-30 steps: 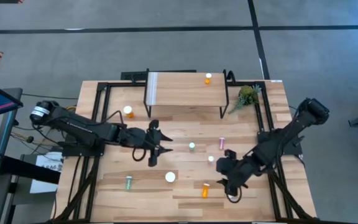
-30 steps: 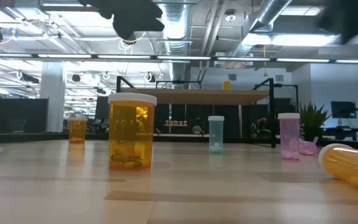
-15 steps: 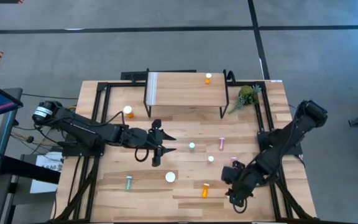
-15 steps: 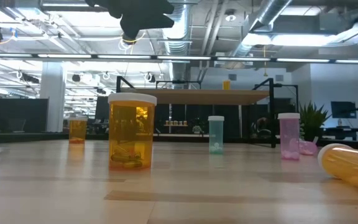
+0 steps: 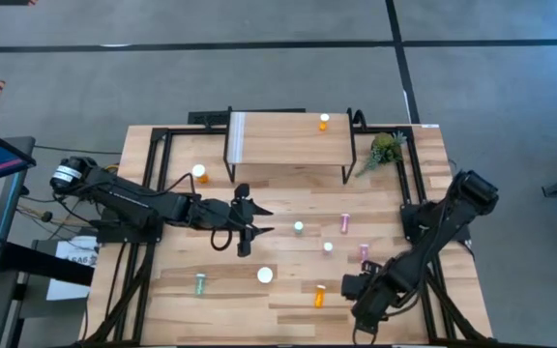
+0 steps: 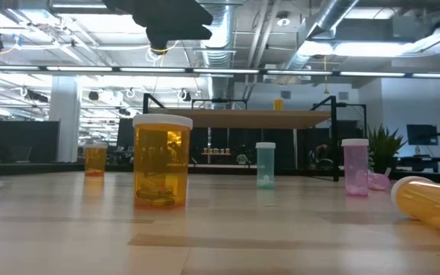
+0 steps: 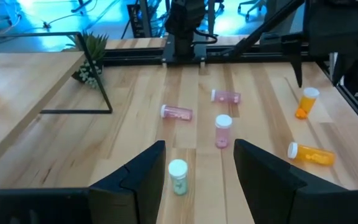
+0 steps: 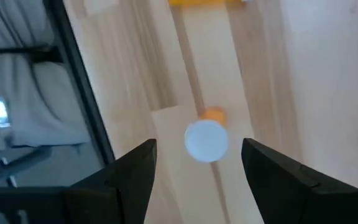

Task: Pick and place medicine bottles onto shelf by color
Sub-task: Put the right small orange pill bottle on the shelf aligned with the small orange pill bottle

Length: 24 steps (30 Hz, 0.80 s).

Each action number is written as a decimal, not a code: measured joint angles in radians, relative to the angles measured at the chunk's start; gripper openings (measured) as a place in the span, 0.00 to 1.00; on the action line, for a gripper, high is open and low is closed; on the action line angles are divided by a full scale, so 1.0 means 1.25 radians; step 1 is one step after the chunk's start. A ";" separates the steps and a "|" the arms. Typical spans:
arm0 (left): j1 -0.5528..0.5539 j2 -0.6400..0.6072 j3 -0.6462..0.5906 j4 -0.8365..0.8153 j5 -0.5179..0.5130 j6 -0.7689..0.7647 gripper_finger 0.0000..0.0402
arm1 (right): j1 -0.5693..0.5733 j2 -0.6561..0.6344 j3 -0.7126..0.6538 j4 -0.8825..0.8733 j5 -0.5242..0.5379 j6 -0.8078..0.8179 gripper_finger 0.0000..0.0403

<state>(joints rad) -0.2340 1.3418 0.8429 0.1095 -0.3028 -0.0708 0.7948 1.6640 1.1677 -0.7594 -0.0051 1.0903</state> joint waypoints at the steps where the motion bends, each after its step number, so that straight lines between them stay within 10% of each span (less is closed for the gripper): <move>1: 0.000 0.000 0.000 -0.002 0.000 0.000 0.45 | 0.000 0.009 0.000 -0.005 -0.003 -0.005 0.65; 14: 0.000 0.000 0.000 -0.008 0.000 0.000 0.45 | -0.004 0.046 0.000 -0.011 -0.019 -0.034 0.63; 24: 0.000 0.000 0.000 -0.008 0.000 0.000 0.45 | -0.004 0.046 0.000 -0.012 -0.018 -0.042 0.43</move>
<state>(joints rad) -0.2340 1.3415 0.8429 0.0994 -0.3028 -0.0708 0.7895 1.7214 1.1671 -0.7742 -0.0277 1.0374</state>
